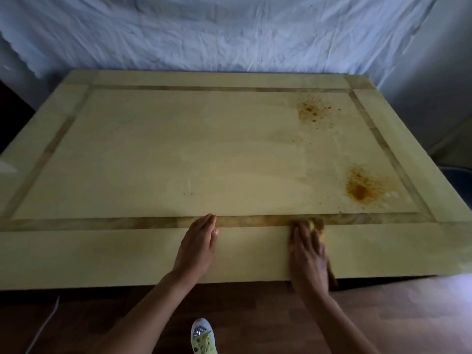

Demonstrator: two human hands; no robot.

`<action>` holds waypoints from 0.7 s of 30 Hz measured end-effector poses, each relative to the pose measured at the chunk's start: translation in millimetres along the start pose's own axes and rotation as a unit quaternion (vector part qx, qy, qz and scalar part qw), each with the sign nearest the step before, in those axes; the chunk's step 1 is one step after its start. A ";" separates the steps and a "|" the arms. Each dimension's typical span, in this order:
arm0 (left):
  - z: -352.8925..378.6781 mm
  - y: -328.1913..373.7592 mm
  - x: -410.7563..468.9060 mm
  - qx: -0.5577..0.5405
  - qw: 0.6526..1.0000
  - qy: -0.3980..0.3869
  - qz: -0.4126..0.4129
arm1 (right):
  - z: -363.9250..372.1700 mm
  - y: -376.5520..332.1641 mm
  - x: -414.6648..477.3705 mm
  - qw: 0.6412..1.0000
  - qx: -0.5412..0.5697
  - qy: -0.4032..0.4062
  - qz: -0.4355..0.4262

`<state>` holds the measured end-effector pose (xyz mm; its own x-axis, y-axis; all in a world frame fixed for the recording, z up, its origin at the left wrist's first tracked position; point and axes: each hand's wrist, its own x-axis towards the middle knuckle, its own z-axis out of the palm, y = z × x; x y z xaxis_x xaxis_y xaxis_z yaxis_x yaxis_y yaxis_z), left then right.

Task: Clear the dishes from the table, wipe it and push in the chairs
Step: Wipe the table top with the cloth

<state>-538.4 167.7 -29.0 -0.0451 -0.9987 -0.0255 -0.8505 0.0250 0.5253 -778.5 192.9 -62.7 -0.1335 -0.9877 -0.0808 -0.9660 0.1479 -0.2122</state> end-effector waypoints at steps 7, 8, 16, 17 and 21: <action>-21.7 -22.2 24.2 -0.010 0.994 0.102 -0.034 | 28.2 -161.0 5.7 0.960 -0.029 -0.105 -0.259; -25.4 -30.7 31.5 -0.014 0.992 0.115 -0.045 | 33.5 -184.1 11.1 0.949 -0.033 -0.121 -0.290; -39.3 -84.5 80.5 -0.017 0.986 0.153 -0.068 | 34.1 -250.9 96.4 0.947 -0.047 -0.129 -0.289; -39.2 -87.5 86.0 -0.021 0.987 0.146 -0.064 | 33.6 -240.8 111.2 0.961 -0.032 -0.115 -0.251; -35.2 -84.0 99.8 -0.022 0.991 0.129 -0.037 | 16.3 -159.6 145.8 0.994 -0.016 -0.065 -0.082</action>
<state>-453.0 64.4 -45.7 0.1569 -0.9763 0.1490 -0.8224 -0.0456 0.5671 -640.2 26.0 -56.6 0.0543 -0.9833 -0.1739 -0.9792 -0.0183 -0.2022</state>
